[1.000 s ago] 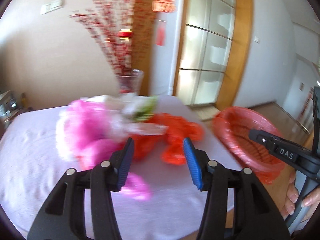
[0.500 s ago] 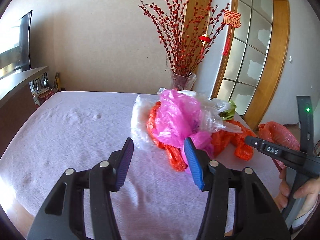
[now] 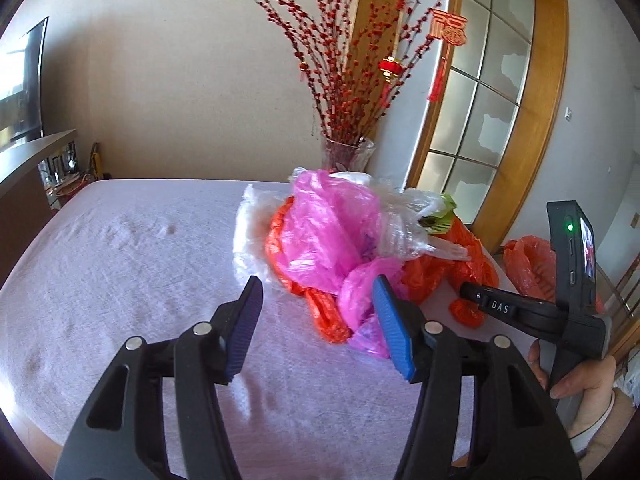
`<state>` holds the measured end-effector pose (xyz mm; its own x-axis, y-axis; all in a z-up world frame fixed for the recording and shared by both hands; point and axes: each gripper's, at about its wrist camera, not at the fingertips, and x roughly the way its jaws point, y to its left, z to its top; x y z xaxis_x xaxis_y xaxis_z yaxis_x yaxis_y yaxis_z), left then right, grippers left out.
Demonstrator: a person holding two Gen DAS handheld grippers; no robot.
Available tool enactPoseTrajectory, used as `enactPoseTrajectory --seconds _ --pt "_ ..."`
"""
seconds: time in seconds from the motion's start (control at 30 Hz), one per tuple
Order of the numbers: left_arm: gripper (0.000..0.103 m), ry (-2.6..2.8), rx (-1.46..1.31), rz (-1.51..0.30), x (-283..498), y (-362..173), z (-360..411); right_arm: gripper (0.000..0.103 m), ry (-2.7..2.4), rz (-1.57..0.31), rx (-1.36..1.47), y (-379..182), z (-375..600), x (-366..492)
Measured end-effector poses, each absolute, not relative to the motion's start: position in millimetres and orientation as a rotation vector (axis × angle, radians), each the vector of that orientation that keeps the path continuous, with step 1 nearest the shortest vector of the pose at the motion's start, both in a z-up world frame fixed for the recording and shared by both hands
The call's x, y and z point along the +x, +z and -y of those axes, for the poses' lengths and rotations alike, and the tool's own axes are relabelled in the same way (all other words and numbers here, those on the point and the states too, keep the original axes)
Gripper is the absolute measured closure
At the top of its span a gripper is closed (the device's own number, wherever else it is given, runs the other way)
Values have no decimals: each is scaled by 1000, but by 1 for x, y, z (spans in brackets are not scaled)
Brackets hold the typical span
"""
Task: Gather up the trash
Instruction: 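Grasp the orange bag with the right gripper while the left gripper grasps the pink bag, then carry the orange bag and pink bag over the red basket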
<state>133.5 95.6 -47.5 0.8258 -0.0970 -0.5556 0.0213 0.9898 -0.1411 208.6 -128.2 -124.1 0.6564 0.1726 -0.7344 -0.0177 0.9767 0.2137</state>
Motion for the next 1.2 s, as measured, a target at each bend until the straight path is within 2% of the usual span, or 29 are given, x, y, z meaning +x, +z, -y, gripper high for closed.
enactPoseTrajectory --seconds 0.43,0.5,0.6,0.77,1.2 --pt "47 -82 -36 -661 168 -67 -57 91 127 -838 219 -117 155 177" --pt "52 -81 -45 -679 172 -70 -59 91 133 -838 227 -116 157 174" --pt "66 -103 -74 -706 177 -77 -63 91 138 -838 230 -115 158 170" --pt "76 -129 -79 -687 176 -75 -64 91 142 -839 234 -116 159 164" --pt "78 -137 -99 -609 145 -53 -67 91 153 -798 247 -102 162 149"
